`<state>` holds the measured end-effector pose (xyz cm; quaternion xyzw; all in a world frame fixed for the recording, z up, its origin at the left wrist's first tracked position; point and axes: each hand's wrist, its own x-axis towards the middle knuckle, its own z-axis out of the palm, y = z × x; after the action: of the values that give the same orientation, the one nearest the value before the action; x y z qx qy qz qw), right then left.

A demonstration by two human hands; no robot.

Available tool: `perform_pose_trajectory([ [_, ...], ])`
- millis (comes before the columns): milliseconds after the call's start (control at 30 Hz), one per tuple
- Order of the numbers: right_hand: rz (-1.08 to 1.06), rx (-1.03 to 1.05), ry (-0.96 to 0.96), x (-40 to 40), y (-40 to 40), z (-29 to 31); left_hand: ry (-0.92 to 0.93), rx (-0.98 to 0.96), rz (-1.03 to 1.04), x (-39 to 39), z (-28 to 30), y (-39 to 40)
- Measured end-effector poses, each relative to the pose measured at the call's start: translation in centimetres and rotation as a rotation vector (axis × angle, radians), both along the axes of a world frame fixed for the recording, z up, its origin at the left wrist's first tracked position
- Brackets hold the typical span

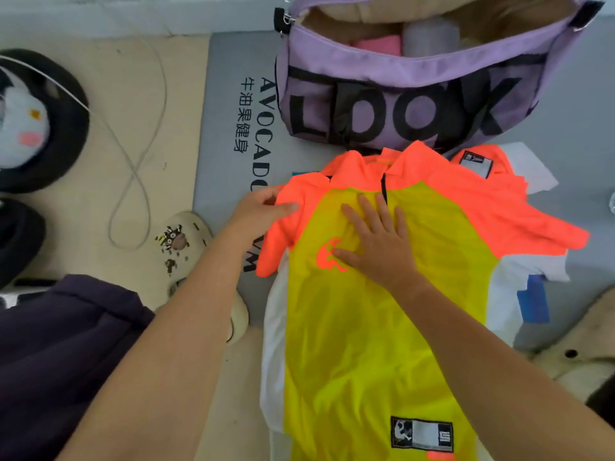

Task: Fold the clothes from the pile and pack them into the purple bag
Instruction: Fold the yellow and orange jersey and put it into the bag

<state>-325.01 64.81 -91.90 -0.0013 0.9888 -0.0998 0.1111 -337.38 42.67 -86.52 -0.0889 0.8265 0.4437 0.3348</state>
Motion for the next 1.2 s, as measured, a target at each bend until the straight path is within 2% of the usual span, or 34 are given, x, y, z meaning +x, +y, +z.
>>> perform_pose_trajectory([
  [100, -0.001, -0.007, 0.011, 0.1, 0.1, -0.2, 0.081, -0.018, 0.02, -0.7, 1.0, -1.1],
  [167, -0.007, -0.008, 0.013, 0.1, 0.2, -0.2, -0.004, -0.137, -0.135, -1.0, 1.8, -1.8],
  [267, -0.014, -0.01, 0.01, 0.1, 0.2, 0.0, -0.24, -0.27, -0.383, -1.5, 3.2, -3.1],
  [300, -0.015, -0.014, 0.003, 0.1, 0.2, 0.1, -0.217, -0.34, -0.4, -1.6, 3.6, -3.5],
  [333, -0.014, -0.02, -0.005, 0.1, 0.2, 0.2, -0.111, -0.413, -0.364, -1.9, 3.6, -3.7],
  [433, -0.008, -0.048, -0.028, 0.0, 0.4, 0.8, 0.451, -0.656, -0.044, -1.4, 3.6, -3.5],
  [500, -0.018, -0.087, -0.033, 0.0, 0.6, 1.6, 0.584, -0.726, 0.041, -0.1, 3.1, -2.6],
  [567, -0.073, -0.149, 0.027, 0.5, 1.1, 2.8, 0.533, -0.655, 0.075, 1.8, 2.0, -1.6],
  [633, -0.198, -0.206, 0.145, 2.0, 2.1, 4.1, 0.366, -0.49, 0.199, 4.5, 0.1, -0.6],
  [700, -0.405, -0.255, 0.23, 4.5, 3.5, 5.0, 0.17, -0.371, 0.361, 7.7, -1.8, 0.3],
  [767, -0.633, -0.288, 0.242, 7.5, 4.8, 5.5, 0.078, -0.334, 0.458, 11.0, -2.9, 1.1],
  [867, -0.93, -0.297, 0.17, 11.6, 7.2, 5.5, 0.144, -0.298, 0.481, 14.9, -3.3, 1.5],
  [967, -1.196, -0.361, 0.08, 14.2, 9.7, 5.2, 0.061, -0.364, 0.504, 16.9, -3.0, 0.8],
  [1100, -1.308, -0.515, 0.02, 16.1, 11.5, 4.8, -0.161, -0.454, 0.46, 16.3, -2.5, -0.3],
  [1200, -1.308, -0.584, -0.078, 16.5, 12.6, 4.9, -0.366, -0.35, 0.562, 15.6, -2.2, -1.2],
])
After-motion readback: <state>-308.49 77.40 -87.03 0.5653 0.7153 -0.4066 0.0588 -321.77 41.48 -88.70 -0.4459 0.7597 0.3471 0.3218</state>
